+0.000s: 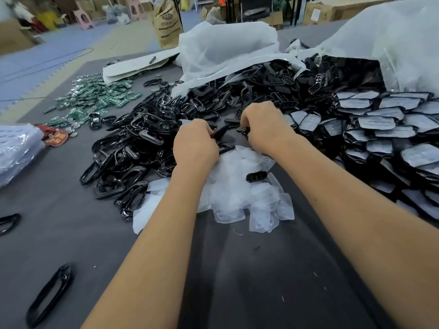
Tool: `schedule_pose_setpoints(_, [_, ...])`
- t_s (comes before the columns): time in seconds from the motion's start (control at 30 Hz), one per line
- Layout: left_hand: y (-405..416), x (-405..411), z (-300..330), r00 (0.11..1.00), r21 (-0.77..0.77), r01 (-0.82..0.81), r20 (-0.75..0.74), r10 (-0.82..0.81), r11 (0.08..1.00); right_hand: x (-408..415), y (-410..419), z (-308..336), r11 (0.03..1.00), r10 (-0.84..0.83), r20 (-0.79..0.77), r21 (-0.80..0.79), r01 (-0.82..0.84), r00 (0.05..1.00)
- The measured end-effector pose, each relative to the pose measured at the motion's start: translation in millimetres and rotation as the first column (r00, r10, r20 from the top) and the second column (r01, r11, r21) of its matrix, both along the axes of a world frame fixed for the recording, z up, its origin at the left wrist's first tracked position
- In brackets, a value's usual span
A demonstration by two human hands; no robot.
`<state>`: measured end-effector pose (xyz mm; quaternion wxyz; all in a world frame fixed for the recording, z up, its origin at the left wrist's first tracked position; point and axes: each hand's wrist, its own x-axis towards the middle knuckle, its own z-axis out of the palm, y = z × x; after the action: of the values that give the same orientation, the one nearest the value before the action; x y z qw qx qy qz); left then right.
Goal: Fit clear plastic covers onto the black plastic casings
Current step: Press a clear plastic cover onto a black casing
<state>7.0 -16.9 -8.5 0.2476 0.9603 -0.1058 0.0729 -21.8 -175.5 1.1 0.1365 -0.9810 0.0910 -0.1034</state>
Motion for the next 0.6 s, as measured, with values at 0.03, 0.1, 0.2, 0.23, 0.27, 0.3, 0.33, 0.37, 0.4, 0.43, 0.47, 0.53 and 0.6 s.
schedule_pose_setpoints(0.03, [1.2, -0.8, -0.4, 1.0, -0.034, -0.01, 0.027, 0.011, 0.999, -1.8, -0.2, -0.9, 0.999, 0.0, 0.021, 0.038, -0.001, 1.0])
schedule_pose_setpoints(0.1, [3.5, -4.4, -1.0, 0.995, -0.124, -0.027, 0.093, 0.039, 0.992, -6.9, -0.9, -3.8, 0.989, -0.005, 0.093, 0.15, -0.009, 0.996])
schedule_pose_setpoints(0.2, [4.6, -16.0, 0.9, 0.986, -0.359, -0.064, 0.124, 0.115, 0.931, -20.5, 2.1, -6.0, 0.932, -0.037, 0.261, 0.358, -0.061, 0.965])
schedule_pose_setpoints(0.23, [4.4, -20.7, 1.4, 0.985, -0.455, -0.069, 0.107, 0.132, 0.888, -25.5, 4.7, -7.6, 0.893, -0.06, 0.307, 0.442, -0.087, 0.95])
schedule_pose_setpoints(0.27, [3.7, -26.2, 1.4, 0.987, -0.541, -0.073, 0.084, 0.14, 0.838, -30.2, 7.5, -9.8, 0.836, -0.091, 0.337, 0.536, -0.112, 0.937])
schedule_pose_setpoints(0.3, [2.6, -32.6, 1.3, 0.987, -0.605, -0.071, 0.07, 0.142, 0.793, -34.9, 10.1, -12.0, 0.761, -0.128, 0.355, 0.634, -0.138, 0.926])
schedule_pose_setpoints(0.33, [1.8, -37.4, 0.7, 0.987, -0.631, -0.061, 0.079, 0.142, 0.773, -38.3, 12.4, -14.1, 0.674, -0.166, 0.362, 0.721, -0.162, 0.917])
schedule_pose_setpoints(0.37, [1.9, -41.7, -0.8, 0.985, -0.62, -0.044, 0.104, 0.137, 0.783, -42.0, 14.2, -16.9, 0.594, -0.197, 0.363, 0.783, -0.184, 0.911])
schedule_pose_setpoints(0.4, [2.8, -43.9, -2.7, 0.982, -0.584, -0.027, 0.137, 0.131, 0.811, -44.9, 14.8, -20.0, 0.535, -0.219, 0.366, 0.82, -0.202, 0.904])
schedule_pose_setpoints(0.43, [4.2, -44.2, -4.6, 0.978, -0.534, -0.012, 0.169, 0.121, 0.845, -47.1, 14.5, -23.5, 0.497, -0.235, 0.37, 0.84, -0.216, 0.899])
schedule_pose_setpoints(0.47, [6.0, -43.7, -6.8, 0.975, -0.478, -0.003, 0.193, 0.109, 0.878, -49.5, 14.1, -27.2, 0.467, -0.246, 0.372, 0.855, -0.227, 0.895])
schedule_pose_setpoints(0.53, [10.2, -39.5, -12.3, 0.972, -0.377, -0.012, 0.211, 0.099, 0.926, -53.3, 14.3, -33.8, 0.397, -0.261, 0.367, 0.884, -0.248, 0.893])
schedule_pose_setpoints(0.6, [11.2, -34.7, -17.3, 0.976, -0.318, -0.02, 0.2, 0.088, 0.948, -53.8, 14.4, -37.4, 0.324, -0.268, 0.354, 0.909, -0.262, 0.896])
